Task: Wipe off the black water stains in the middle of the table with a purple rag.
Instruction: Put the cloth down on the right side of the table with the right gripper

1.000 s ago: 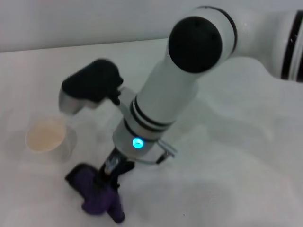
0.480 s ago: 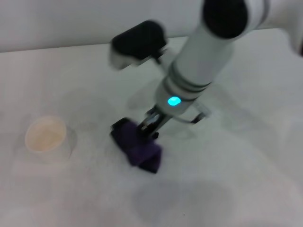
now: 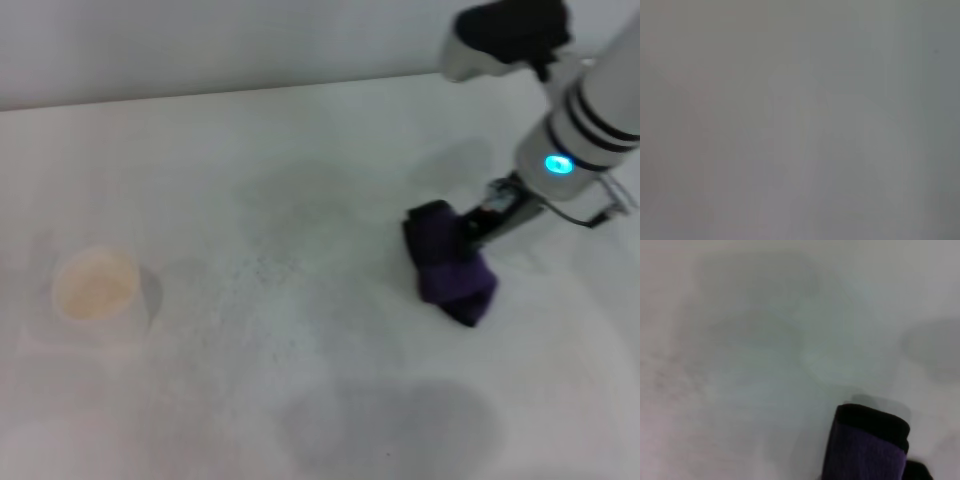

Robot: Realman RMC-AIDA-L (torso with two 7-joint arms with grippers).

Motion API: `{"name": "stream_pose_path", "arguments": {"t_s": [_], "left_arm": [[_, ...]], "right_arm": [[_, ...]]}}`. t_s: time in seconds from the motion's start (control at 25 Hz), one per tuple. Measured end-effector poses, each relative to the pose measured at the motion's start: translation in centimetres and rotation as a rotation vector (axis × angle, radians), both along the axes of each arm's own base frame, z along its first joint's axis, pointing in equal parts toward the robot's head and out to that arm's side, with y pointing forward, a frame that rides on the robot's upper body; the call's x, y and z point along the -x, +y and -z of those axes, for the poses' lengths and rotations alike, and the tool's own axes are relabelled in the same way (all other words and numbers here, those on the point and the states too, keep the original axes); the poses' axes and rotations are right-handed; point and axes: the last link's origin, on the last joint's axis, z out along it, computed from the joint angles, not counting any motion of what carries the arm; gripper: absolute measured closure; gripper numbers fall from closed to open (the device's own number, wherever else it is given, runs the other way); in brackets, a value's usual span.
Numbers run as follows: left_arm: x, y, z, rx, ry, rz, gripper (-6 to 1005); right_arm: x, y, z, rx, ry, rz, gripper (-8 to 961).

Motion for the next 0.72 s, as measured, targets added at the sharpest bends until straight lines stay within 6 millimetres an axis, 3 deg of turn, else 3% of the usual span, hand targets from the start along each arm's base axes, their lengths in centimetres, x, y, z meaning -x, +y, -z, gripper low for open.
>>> {"name": "stream_pose_path", "arguments": {"t_s": [0.08,0.12,0.32,0.56,0.72], "left_arm": [[-0.2,0.4,0.0,-0.001,0.0,0.004,111],[-0.3,0.6,0.0,-0.001,0.0,0.008,111],[-0.8,1.7,0.0,0.001,-0.001,0.019,111],[-1.4,2.9,-0.3,-0.01,0.003,0.03,112],[-1.7,3.4,-0.3,-0.011,0.004,0.036,112]], "right_arm": [[-0.7,-0.1,-0.5,-0.005,-0.007,0.018,890],[-2.3,-0.4,-1.6,-0.024,-0.026,0.057,890],[-4.2,-0.4,-3.4,-0.062,-0.001,0.084,890],[-4.5,-0.5,-3.9,-0.037,0.048,0.056,890],[-4.5,-0.4,-3.8,-0.026,0.042,0.038,836]]}}
